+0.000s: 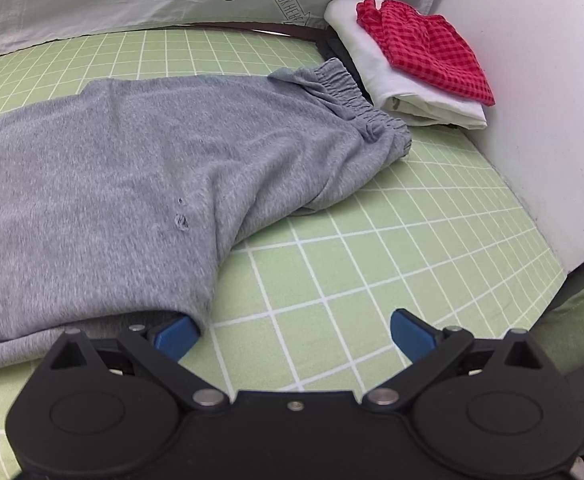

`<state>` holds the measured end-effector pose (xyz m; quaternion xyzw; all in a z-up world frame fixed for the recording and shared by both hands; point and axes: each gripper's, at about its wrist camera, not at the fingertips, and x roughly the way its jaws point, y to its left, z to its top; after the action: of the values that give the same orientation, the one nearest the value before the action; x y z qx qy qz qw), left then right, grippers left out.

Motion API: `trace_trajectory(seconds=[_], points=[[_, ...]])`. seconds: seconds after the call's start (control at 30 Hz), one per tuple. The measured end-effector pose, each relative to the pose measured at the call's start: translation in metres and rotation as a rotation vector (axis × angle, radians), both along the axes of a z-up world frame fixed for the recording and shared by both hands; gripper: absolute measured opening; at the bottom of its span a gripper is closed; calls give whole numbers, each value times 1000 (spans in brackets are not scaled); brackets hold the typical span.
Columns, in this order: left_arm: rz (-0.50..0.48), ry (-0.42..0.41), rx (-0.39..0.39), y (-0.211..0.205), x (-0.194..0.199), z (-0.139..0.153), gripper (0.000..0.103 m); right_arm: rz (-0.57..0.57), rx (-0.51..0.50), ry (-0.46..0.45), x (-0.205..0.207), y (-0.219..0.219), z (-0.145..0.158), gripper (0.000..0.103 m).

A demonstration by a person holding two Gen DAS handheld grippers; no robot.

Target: Fold clothes

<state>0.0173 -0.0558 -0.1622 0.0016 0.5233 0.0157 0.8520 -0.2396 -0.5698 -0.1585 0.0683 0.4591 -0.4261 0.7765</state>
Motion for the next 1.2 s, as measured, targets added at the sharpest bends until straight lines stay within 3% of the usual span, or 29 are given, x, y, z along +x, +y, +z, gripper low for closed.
trace_trajectory(seconds=[0.23,0.33,0.6,0.77,0.83,0.93,1.03,1.2], points=[[-80,-29,17,8,-5,1,103,-19,61,-53,-7,27,0,102],[-60,-29,0,21,-6,3,103,-3,72,-99,-2,40,5,102],[-32,-33,-10,46,-4,6,103,145,55,-228,44,67,21,102],[-25,-35,-17,50,-10,6,103,157,181,-283,67,68,6,102],[-25,-41,-15,54,-13,7,103,131,240,-273,69,68,-6,102],[3,-58,13,61,-18,8,103,145,203,-222,66,79,-15,103],[40,-76,19,71,-21,11,103,134,208,-231,60,82,-16,103],[20,-86,4,74,-19,9,103,124,206,-219,61,82,-16,103]])
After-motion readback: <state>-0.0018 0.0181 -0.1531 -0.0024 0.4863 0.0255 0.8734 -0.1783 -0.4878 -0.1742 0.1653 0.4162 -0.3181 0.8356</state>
